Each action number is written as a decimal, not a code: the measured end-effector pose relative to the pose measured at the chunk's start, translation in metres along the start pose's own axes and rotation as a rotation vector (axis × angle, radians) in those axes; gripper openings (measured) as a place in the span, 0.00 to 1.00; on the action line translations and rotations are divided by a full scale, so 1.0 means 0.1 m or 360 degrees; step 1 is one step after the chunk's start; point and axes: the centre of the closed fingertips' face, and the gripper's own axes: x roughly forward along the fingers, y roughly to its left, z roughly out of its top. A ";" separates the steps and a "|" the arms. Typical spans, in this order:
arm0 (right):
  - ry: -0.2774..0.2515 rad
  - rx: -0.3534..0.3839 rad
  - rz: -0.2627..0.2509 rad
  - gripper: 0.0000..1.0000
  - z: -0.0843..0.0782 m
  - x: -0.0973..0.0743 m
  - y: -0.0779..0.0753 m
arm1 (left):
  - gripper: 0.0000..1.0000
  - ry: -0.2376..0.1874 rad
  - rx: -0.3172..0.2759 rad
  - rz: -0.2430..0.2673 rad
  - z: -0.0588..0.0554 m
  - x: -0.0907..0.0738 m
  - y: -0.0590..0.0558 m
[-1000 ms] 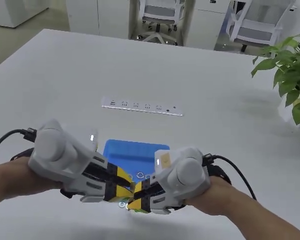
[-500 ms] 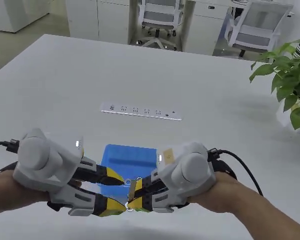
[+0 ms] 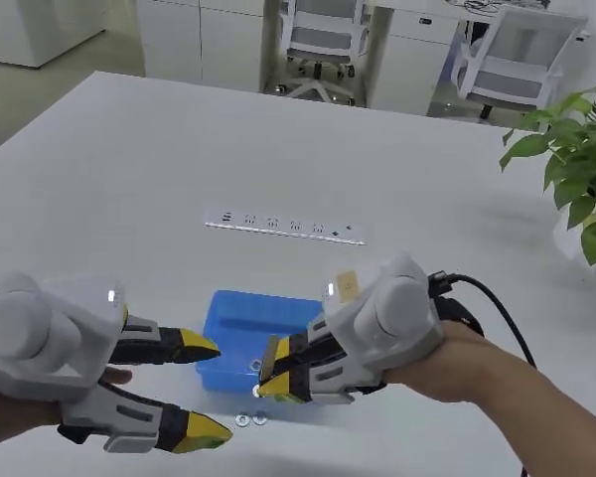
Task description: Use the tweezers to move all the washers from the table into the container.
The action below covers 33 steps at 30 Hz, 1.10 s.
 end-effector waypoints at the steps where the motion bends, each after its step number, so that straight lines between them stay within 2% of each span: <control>1: -0.0003 0.0000 0.0000 0.09 0.01 -0.01 -0.01 | 0.61 -0.0004 -0.0010 0.0013 -0.01 -0.01 0.01; 13: -0.0025 -0.0044 -0.0016 0.09 0.07 0.00 -0.23 | 0.78 -0.0043 -0.0099 0.0149 -0.06 -0.16 0.08; 17: -0.0028 -0.0053 -0.0016 0.09 0.06 0.03 -0.28 | 0.88 -0.0038 -0.0128 0.0207 -0.10 -0.19 0.11; 26: -0.0038 -0.0054 -0.0009 0.09 0.02 0.14 -0.39 | 0.99 -0.0059 -0.0151 0.0261 -0.10 -0.23 0.14; 33: -0.0034 -0.0056 -0.0002 0.09 -0.02 0.23 -0.46 | 0.99 -0.0063 -0.0161 0.0277 -0.09 -0.25 0.18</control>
